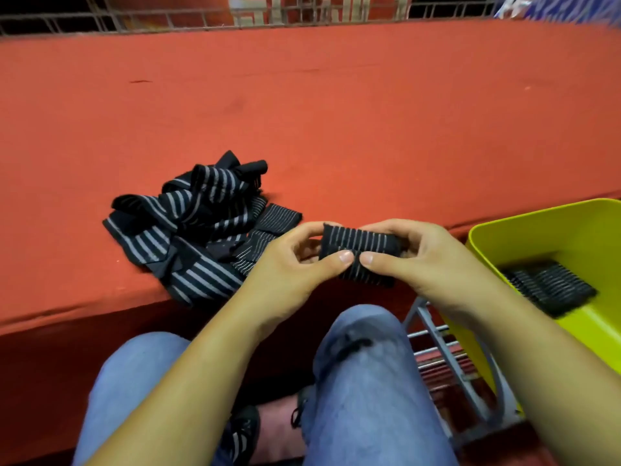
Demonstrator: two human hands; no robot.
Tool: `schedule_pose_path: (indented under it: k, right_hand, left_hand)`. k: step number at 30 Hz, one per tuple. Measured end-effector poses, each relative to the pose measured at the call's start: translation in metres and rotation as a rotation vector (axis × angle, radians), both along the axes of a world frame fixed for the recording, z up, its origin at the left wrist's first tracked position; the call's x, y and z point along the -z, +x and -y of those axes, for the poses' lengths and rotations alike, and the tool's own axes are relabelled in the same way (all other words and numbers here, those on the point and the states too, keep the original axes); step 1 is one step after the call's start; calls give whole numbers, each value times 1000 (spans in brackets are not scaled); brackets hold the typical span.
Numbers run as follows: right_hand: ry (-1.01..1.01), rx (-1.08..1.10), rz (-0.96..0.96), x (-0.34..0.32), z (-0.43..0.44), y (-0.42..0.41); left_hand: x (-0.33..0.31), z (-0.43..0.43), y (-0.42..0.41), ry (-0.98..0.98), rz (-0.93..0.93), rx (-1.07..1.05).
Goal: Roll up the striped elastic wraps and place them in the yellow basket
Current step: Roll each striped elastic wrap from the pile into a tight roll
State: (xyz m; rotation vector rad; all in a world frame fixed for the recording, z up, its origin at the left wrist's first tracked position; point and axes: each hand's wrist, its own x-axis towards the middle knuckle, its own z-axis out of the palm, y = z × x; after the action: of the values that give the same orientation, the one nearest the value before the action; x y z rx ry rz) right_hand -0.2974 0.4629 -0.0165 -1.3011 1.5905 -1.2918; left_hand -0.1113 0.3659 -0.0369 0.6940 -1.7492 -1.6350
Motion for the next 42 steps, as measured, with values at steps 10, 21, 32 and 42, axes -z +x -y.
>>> schedule_pose_path:
  k: [10, 21, 32, 42]
  right_hand:
    - [283, -93, -679, -73, -36, -95]
    - [687, 43, -834, -73, -62, -213]
    - [907, 169, -628, -3, -78, -267]
    - [818, -36, -509, 16, -15, -203]
  left_hand:
    - [-27, -17, -96, -239, 100, 153]
    - [-4, -36, -194, -385, 222, 192]
    - [24, -38, -188, -628, 293, 141]
    - [28, -43, -189, -571, 269, 126]
